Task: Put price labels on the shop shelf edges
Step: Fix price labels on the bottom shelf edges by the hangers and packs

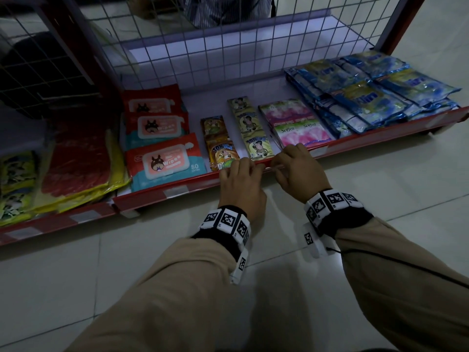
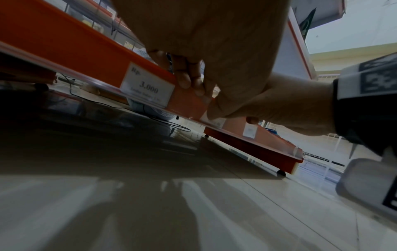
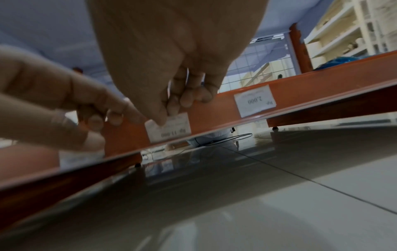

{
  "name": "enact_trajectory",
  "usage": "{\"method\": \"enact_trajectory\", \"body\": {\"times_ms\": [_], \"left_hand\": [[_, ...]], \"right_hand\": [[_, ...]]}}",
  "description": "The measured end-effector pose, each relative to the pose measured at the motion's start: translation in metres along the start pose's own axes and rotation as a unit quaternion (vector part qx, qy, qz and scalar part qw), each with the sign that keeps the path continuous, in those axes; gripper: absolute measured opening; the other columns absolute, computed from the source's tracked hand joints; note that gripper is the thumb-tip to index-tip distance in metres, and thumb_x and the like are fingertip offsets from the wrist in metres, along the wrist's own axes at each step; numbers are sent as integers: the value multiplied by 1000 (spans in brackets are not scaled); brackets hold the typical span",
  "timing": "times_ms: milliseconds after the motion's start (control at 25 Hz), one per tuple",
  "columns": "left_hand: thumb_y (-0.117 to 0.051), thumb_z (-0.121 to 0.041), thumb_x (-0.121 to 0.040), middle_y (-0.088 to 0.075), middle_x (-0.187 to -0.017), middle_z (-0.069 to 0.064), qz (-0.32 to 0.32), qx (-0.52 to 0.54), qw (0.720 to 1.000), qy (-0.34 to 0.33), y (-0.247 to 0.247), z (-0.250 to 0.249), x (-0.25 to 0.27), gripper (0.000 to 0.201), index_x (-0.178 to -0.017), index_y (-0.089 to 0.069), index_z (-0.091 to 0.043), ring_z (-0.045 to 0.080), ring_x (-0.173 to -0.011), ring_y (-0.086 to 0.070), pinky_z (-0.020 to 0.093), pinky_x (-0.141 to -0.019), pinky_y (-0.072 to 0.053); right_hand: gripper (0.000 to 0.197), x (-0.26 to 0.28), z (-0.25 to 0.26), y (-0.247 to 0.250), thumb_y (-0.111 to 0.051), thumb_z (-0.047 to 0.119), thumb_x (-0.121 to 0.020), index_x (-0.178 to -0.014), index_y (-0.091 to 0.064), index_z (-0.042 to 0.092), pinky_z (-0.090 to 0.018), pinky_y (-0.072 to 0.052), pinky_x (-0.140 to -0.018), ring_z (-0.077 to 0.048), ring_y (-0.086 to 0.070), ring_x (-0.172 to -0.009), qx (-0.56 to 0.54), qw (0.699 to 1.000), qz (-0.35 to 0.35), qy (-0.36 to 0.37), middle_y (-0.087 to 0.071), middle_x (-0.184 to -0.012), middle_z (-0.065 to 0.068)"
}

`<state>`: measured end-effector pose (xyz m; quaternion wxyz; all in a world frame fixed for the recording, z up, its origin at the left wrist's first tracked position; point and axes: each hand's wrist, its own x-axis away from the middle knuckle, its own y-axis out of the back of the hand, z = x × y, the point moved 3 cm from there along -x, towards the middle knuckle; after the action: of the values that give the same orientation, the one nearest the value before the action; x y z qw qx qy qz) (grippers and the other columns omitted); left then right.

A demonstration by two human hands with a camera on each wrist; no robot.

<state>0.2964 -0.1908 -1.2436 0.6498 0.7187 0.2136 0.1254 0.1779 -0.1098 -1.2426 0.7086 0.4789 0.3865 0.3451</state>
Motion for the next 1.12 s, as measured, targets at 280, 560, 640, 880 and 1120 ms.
{"method": "enact_trajectory", "body": {"times_ms": [280, 560, 640, 880, 1120], "left_hand": [[-46, -32, -93, -45, -126, 4, -3, 23, 1000, 12, 5, 2, -4, 37, -127, -46, -18, 25, -118, -37, 38, -94, -27], [-36, -44, -98, -50, -123, 3, -23, 107, 993, 52, 4, 3, -6, 37, -125, -49, -22, 24, -119, -39, 39, -94, -26], [-35, -43, -98, -52, -123, 3, -26, 131, 989, 67, 5, 3, -8, 37, -125, -49, -22, 24, -119, -40, 39, -95, -26], [-37, -38, -99, -53, -113, 3, -22, 131, 988, 73, 4, 9, -10, 27, -106, -54, -17, 24, -111, -42, 39, -90, -26], [-42, -40, -97, -52, -112, 1, -14, 111, 992, 56, 2, 13, -13, 27, -103, -57, -19, 21, -111, -42, 35, -88, -25]], "right_hand": [[8, -7, -8, 12, -66, 8, -82, -90, -69, 8, -27, -39, -76, -27, -54, -92, -143, 987, -61, -39, -63, -96, -11], [25, -3, -5, 7, -69, 0, -81, -104, -63, 7, -22, -54, -74, -13, -60, -73, -464, 868, -67, -162, -60, -81, -3], [23, -3, 0, 5, -69, -2, -80, -102, -63, 5, -21, -54, -75, -11, -60, -75, -510, 840, -54, -178, -61, -82, -5], [11, 4, 9, 2, -67, 3, -84, -93, -63, -2, -22, -53, -69, -13, -63, -68, -578, 794, -46, -180, -65, -78, -12], [13, 6, -5, 15, -67, 4, -84, -97, -66, 5, -21, -49, -76, -10, -63, -81, -497, 845, -85, -179, -68, -87, -4]]}}
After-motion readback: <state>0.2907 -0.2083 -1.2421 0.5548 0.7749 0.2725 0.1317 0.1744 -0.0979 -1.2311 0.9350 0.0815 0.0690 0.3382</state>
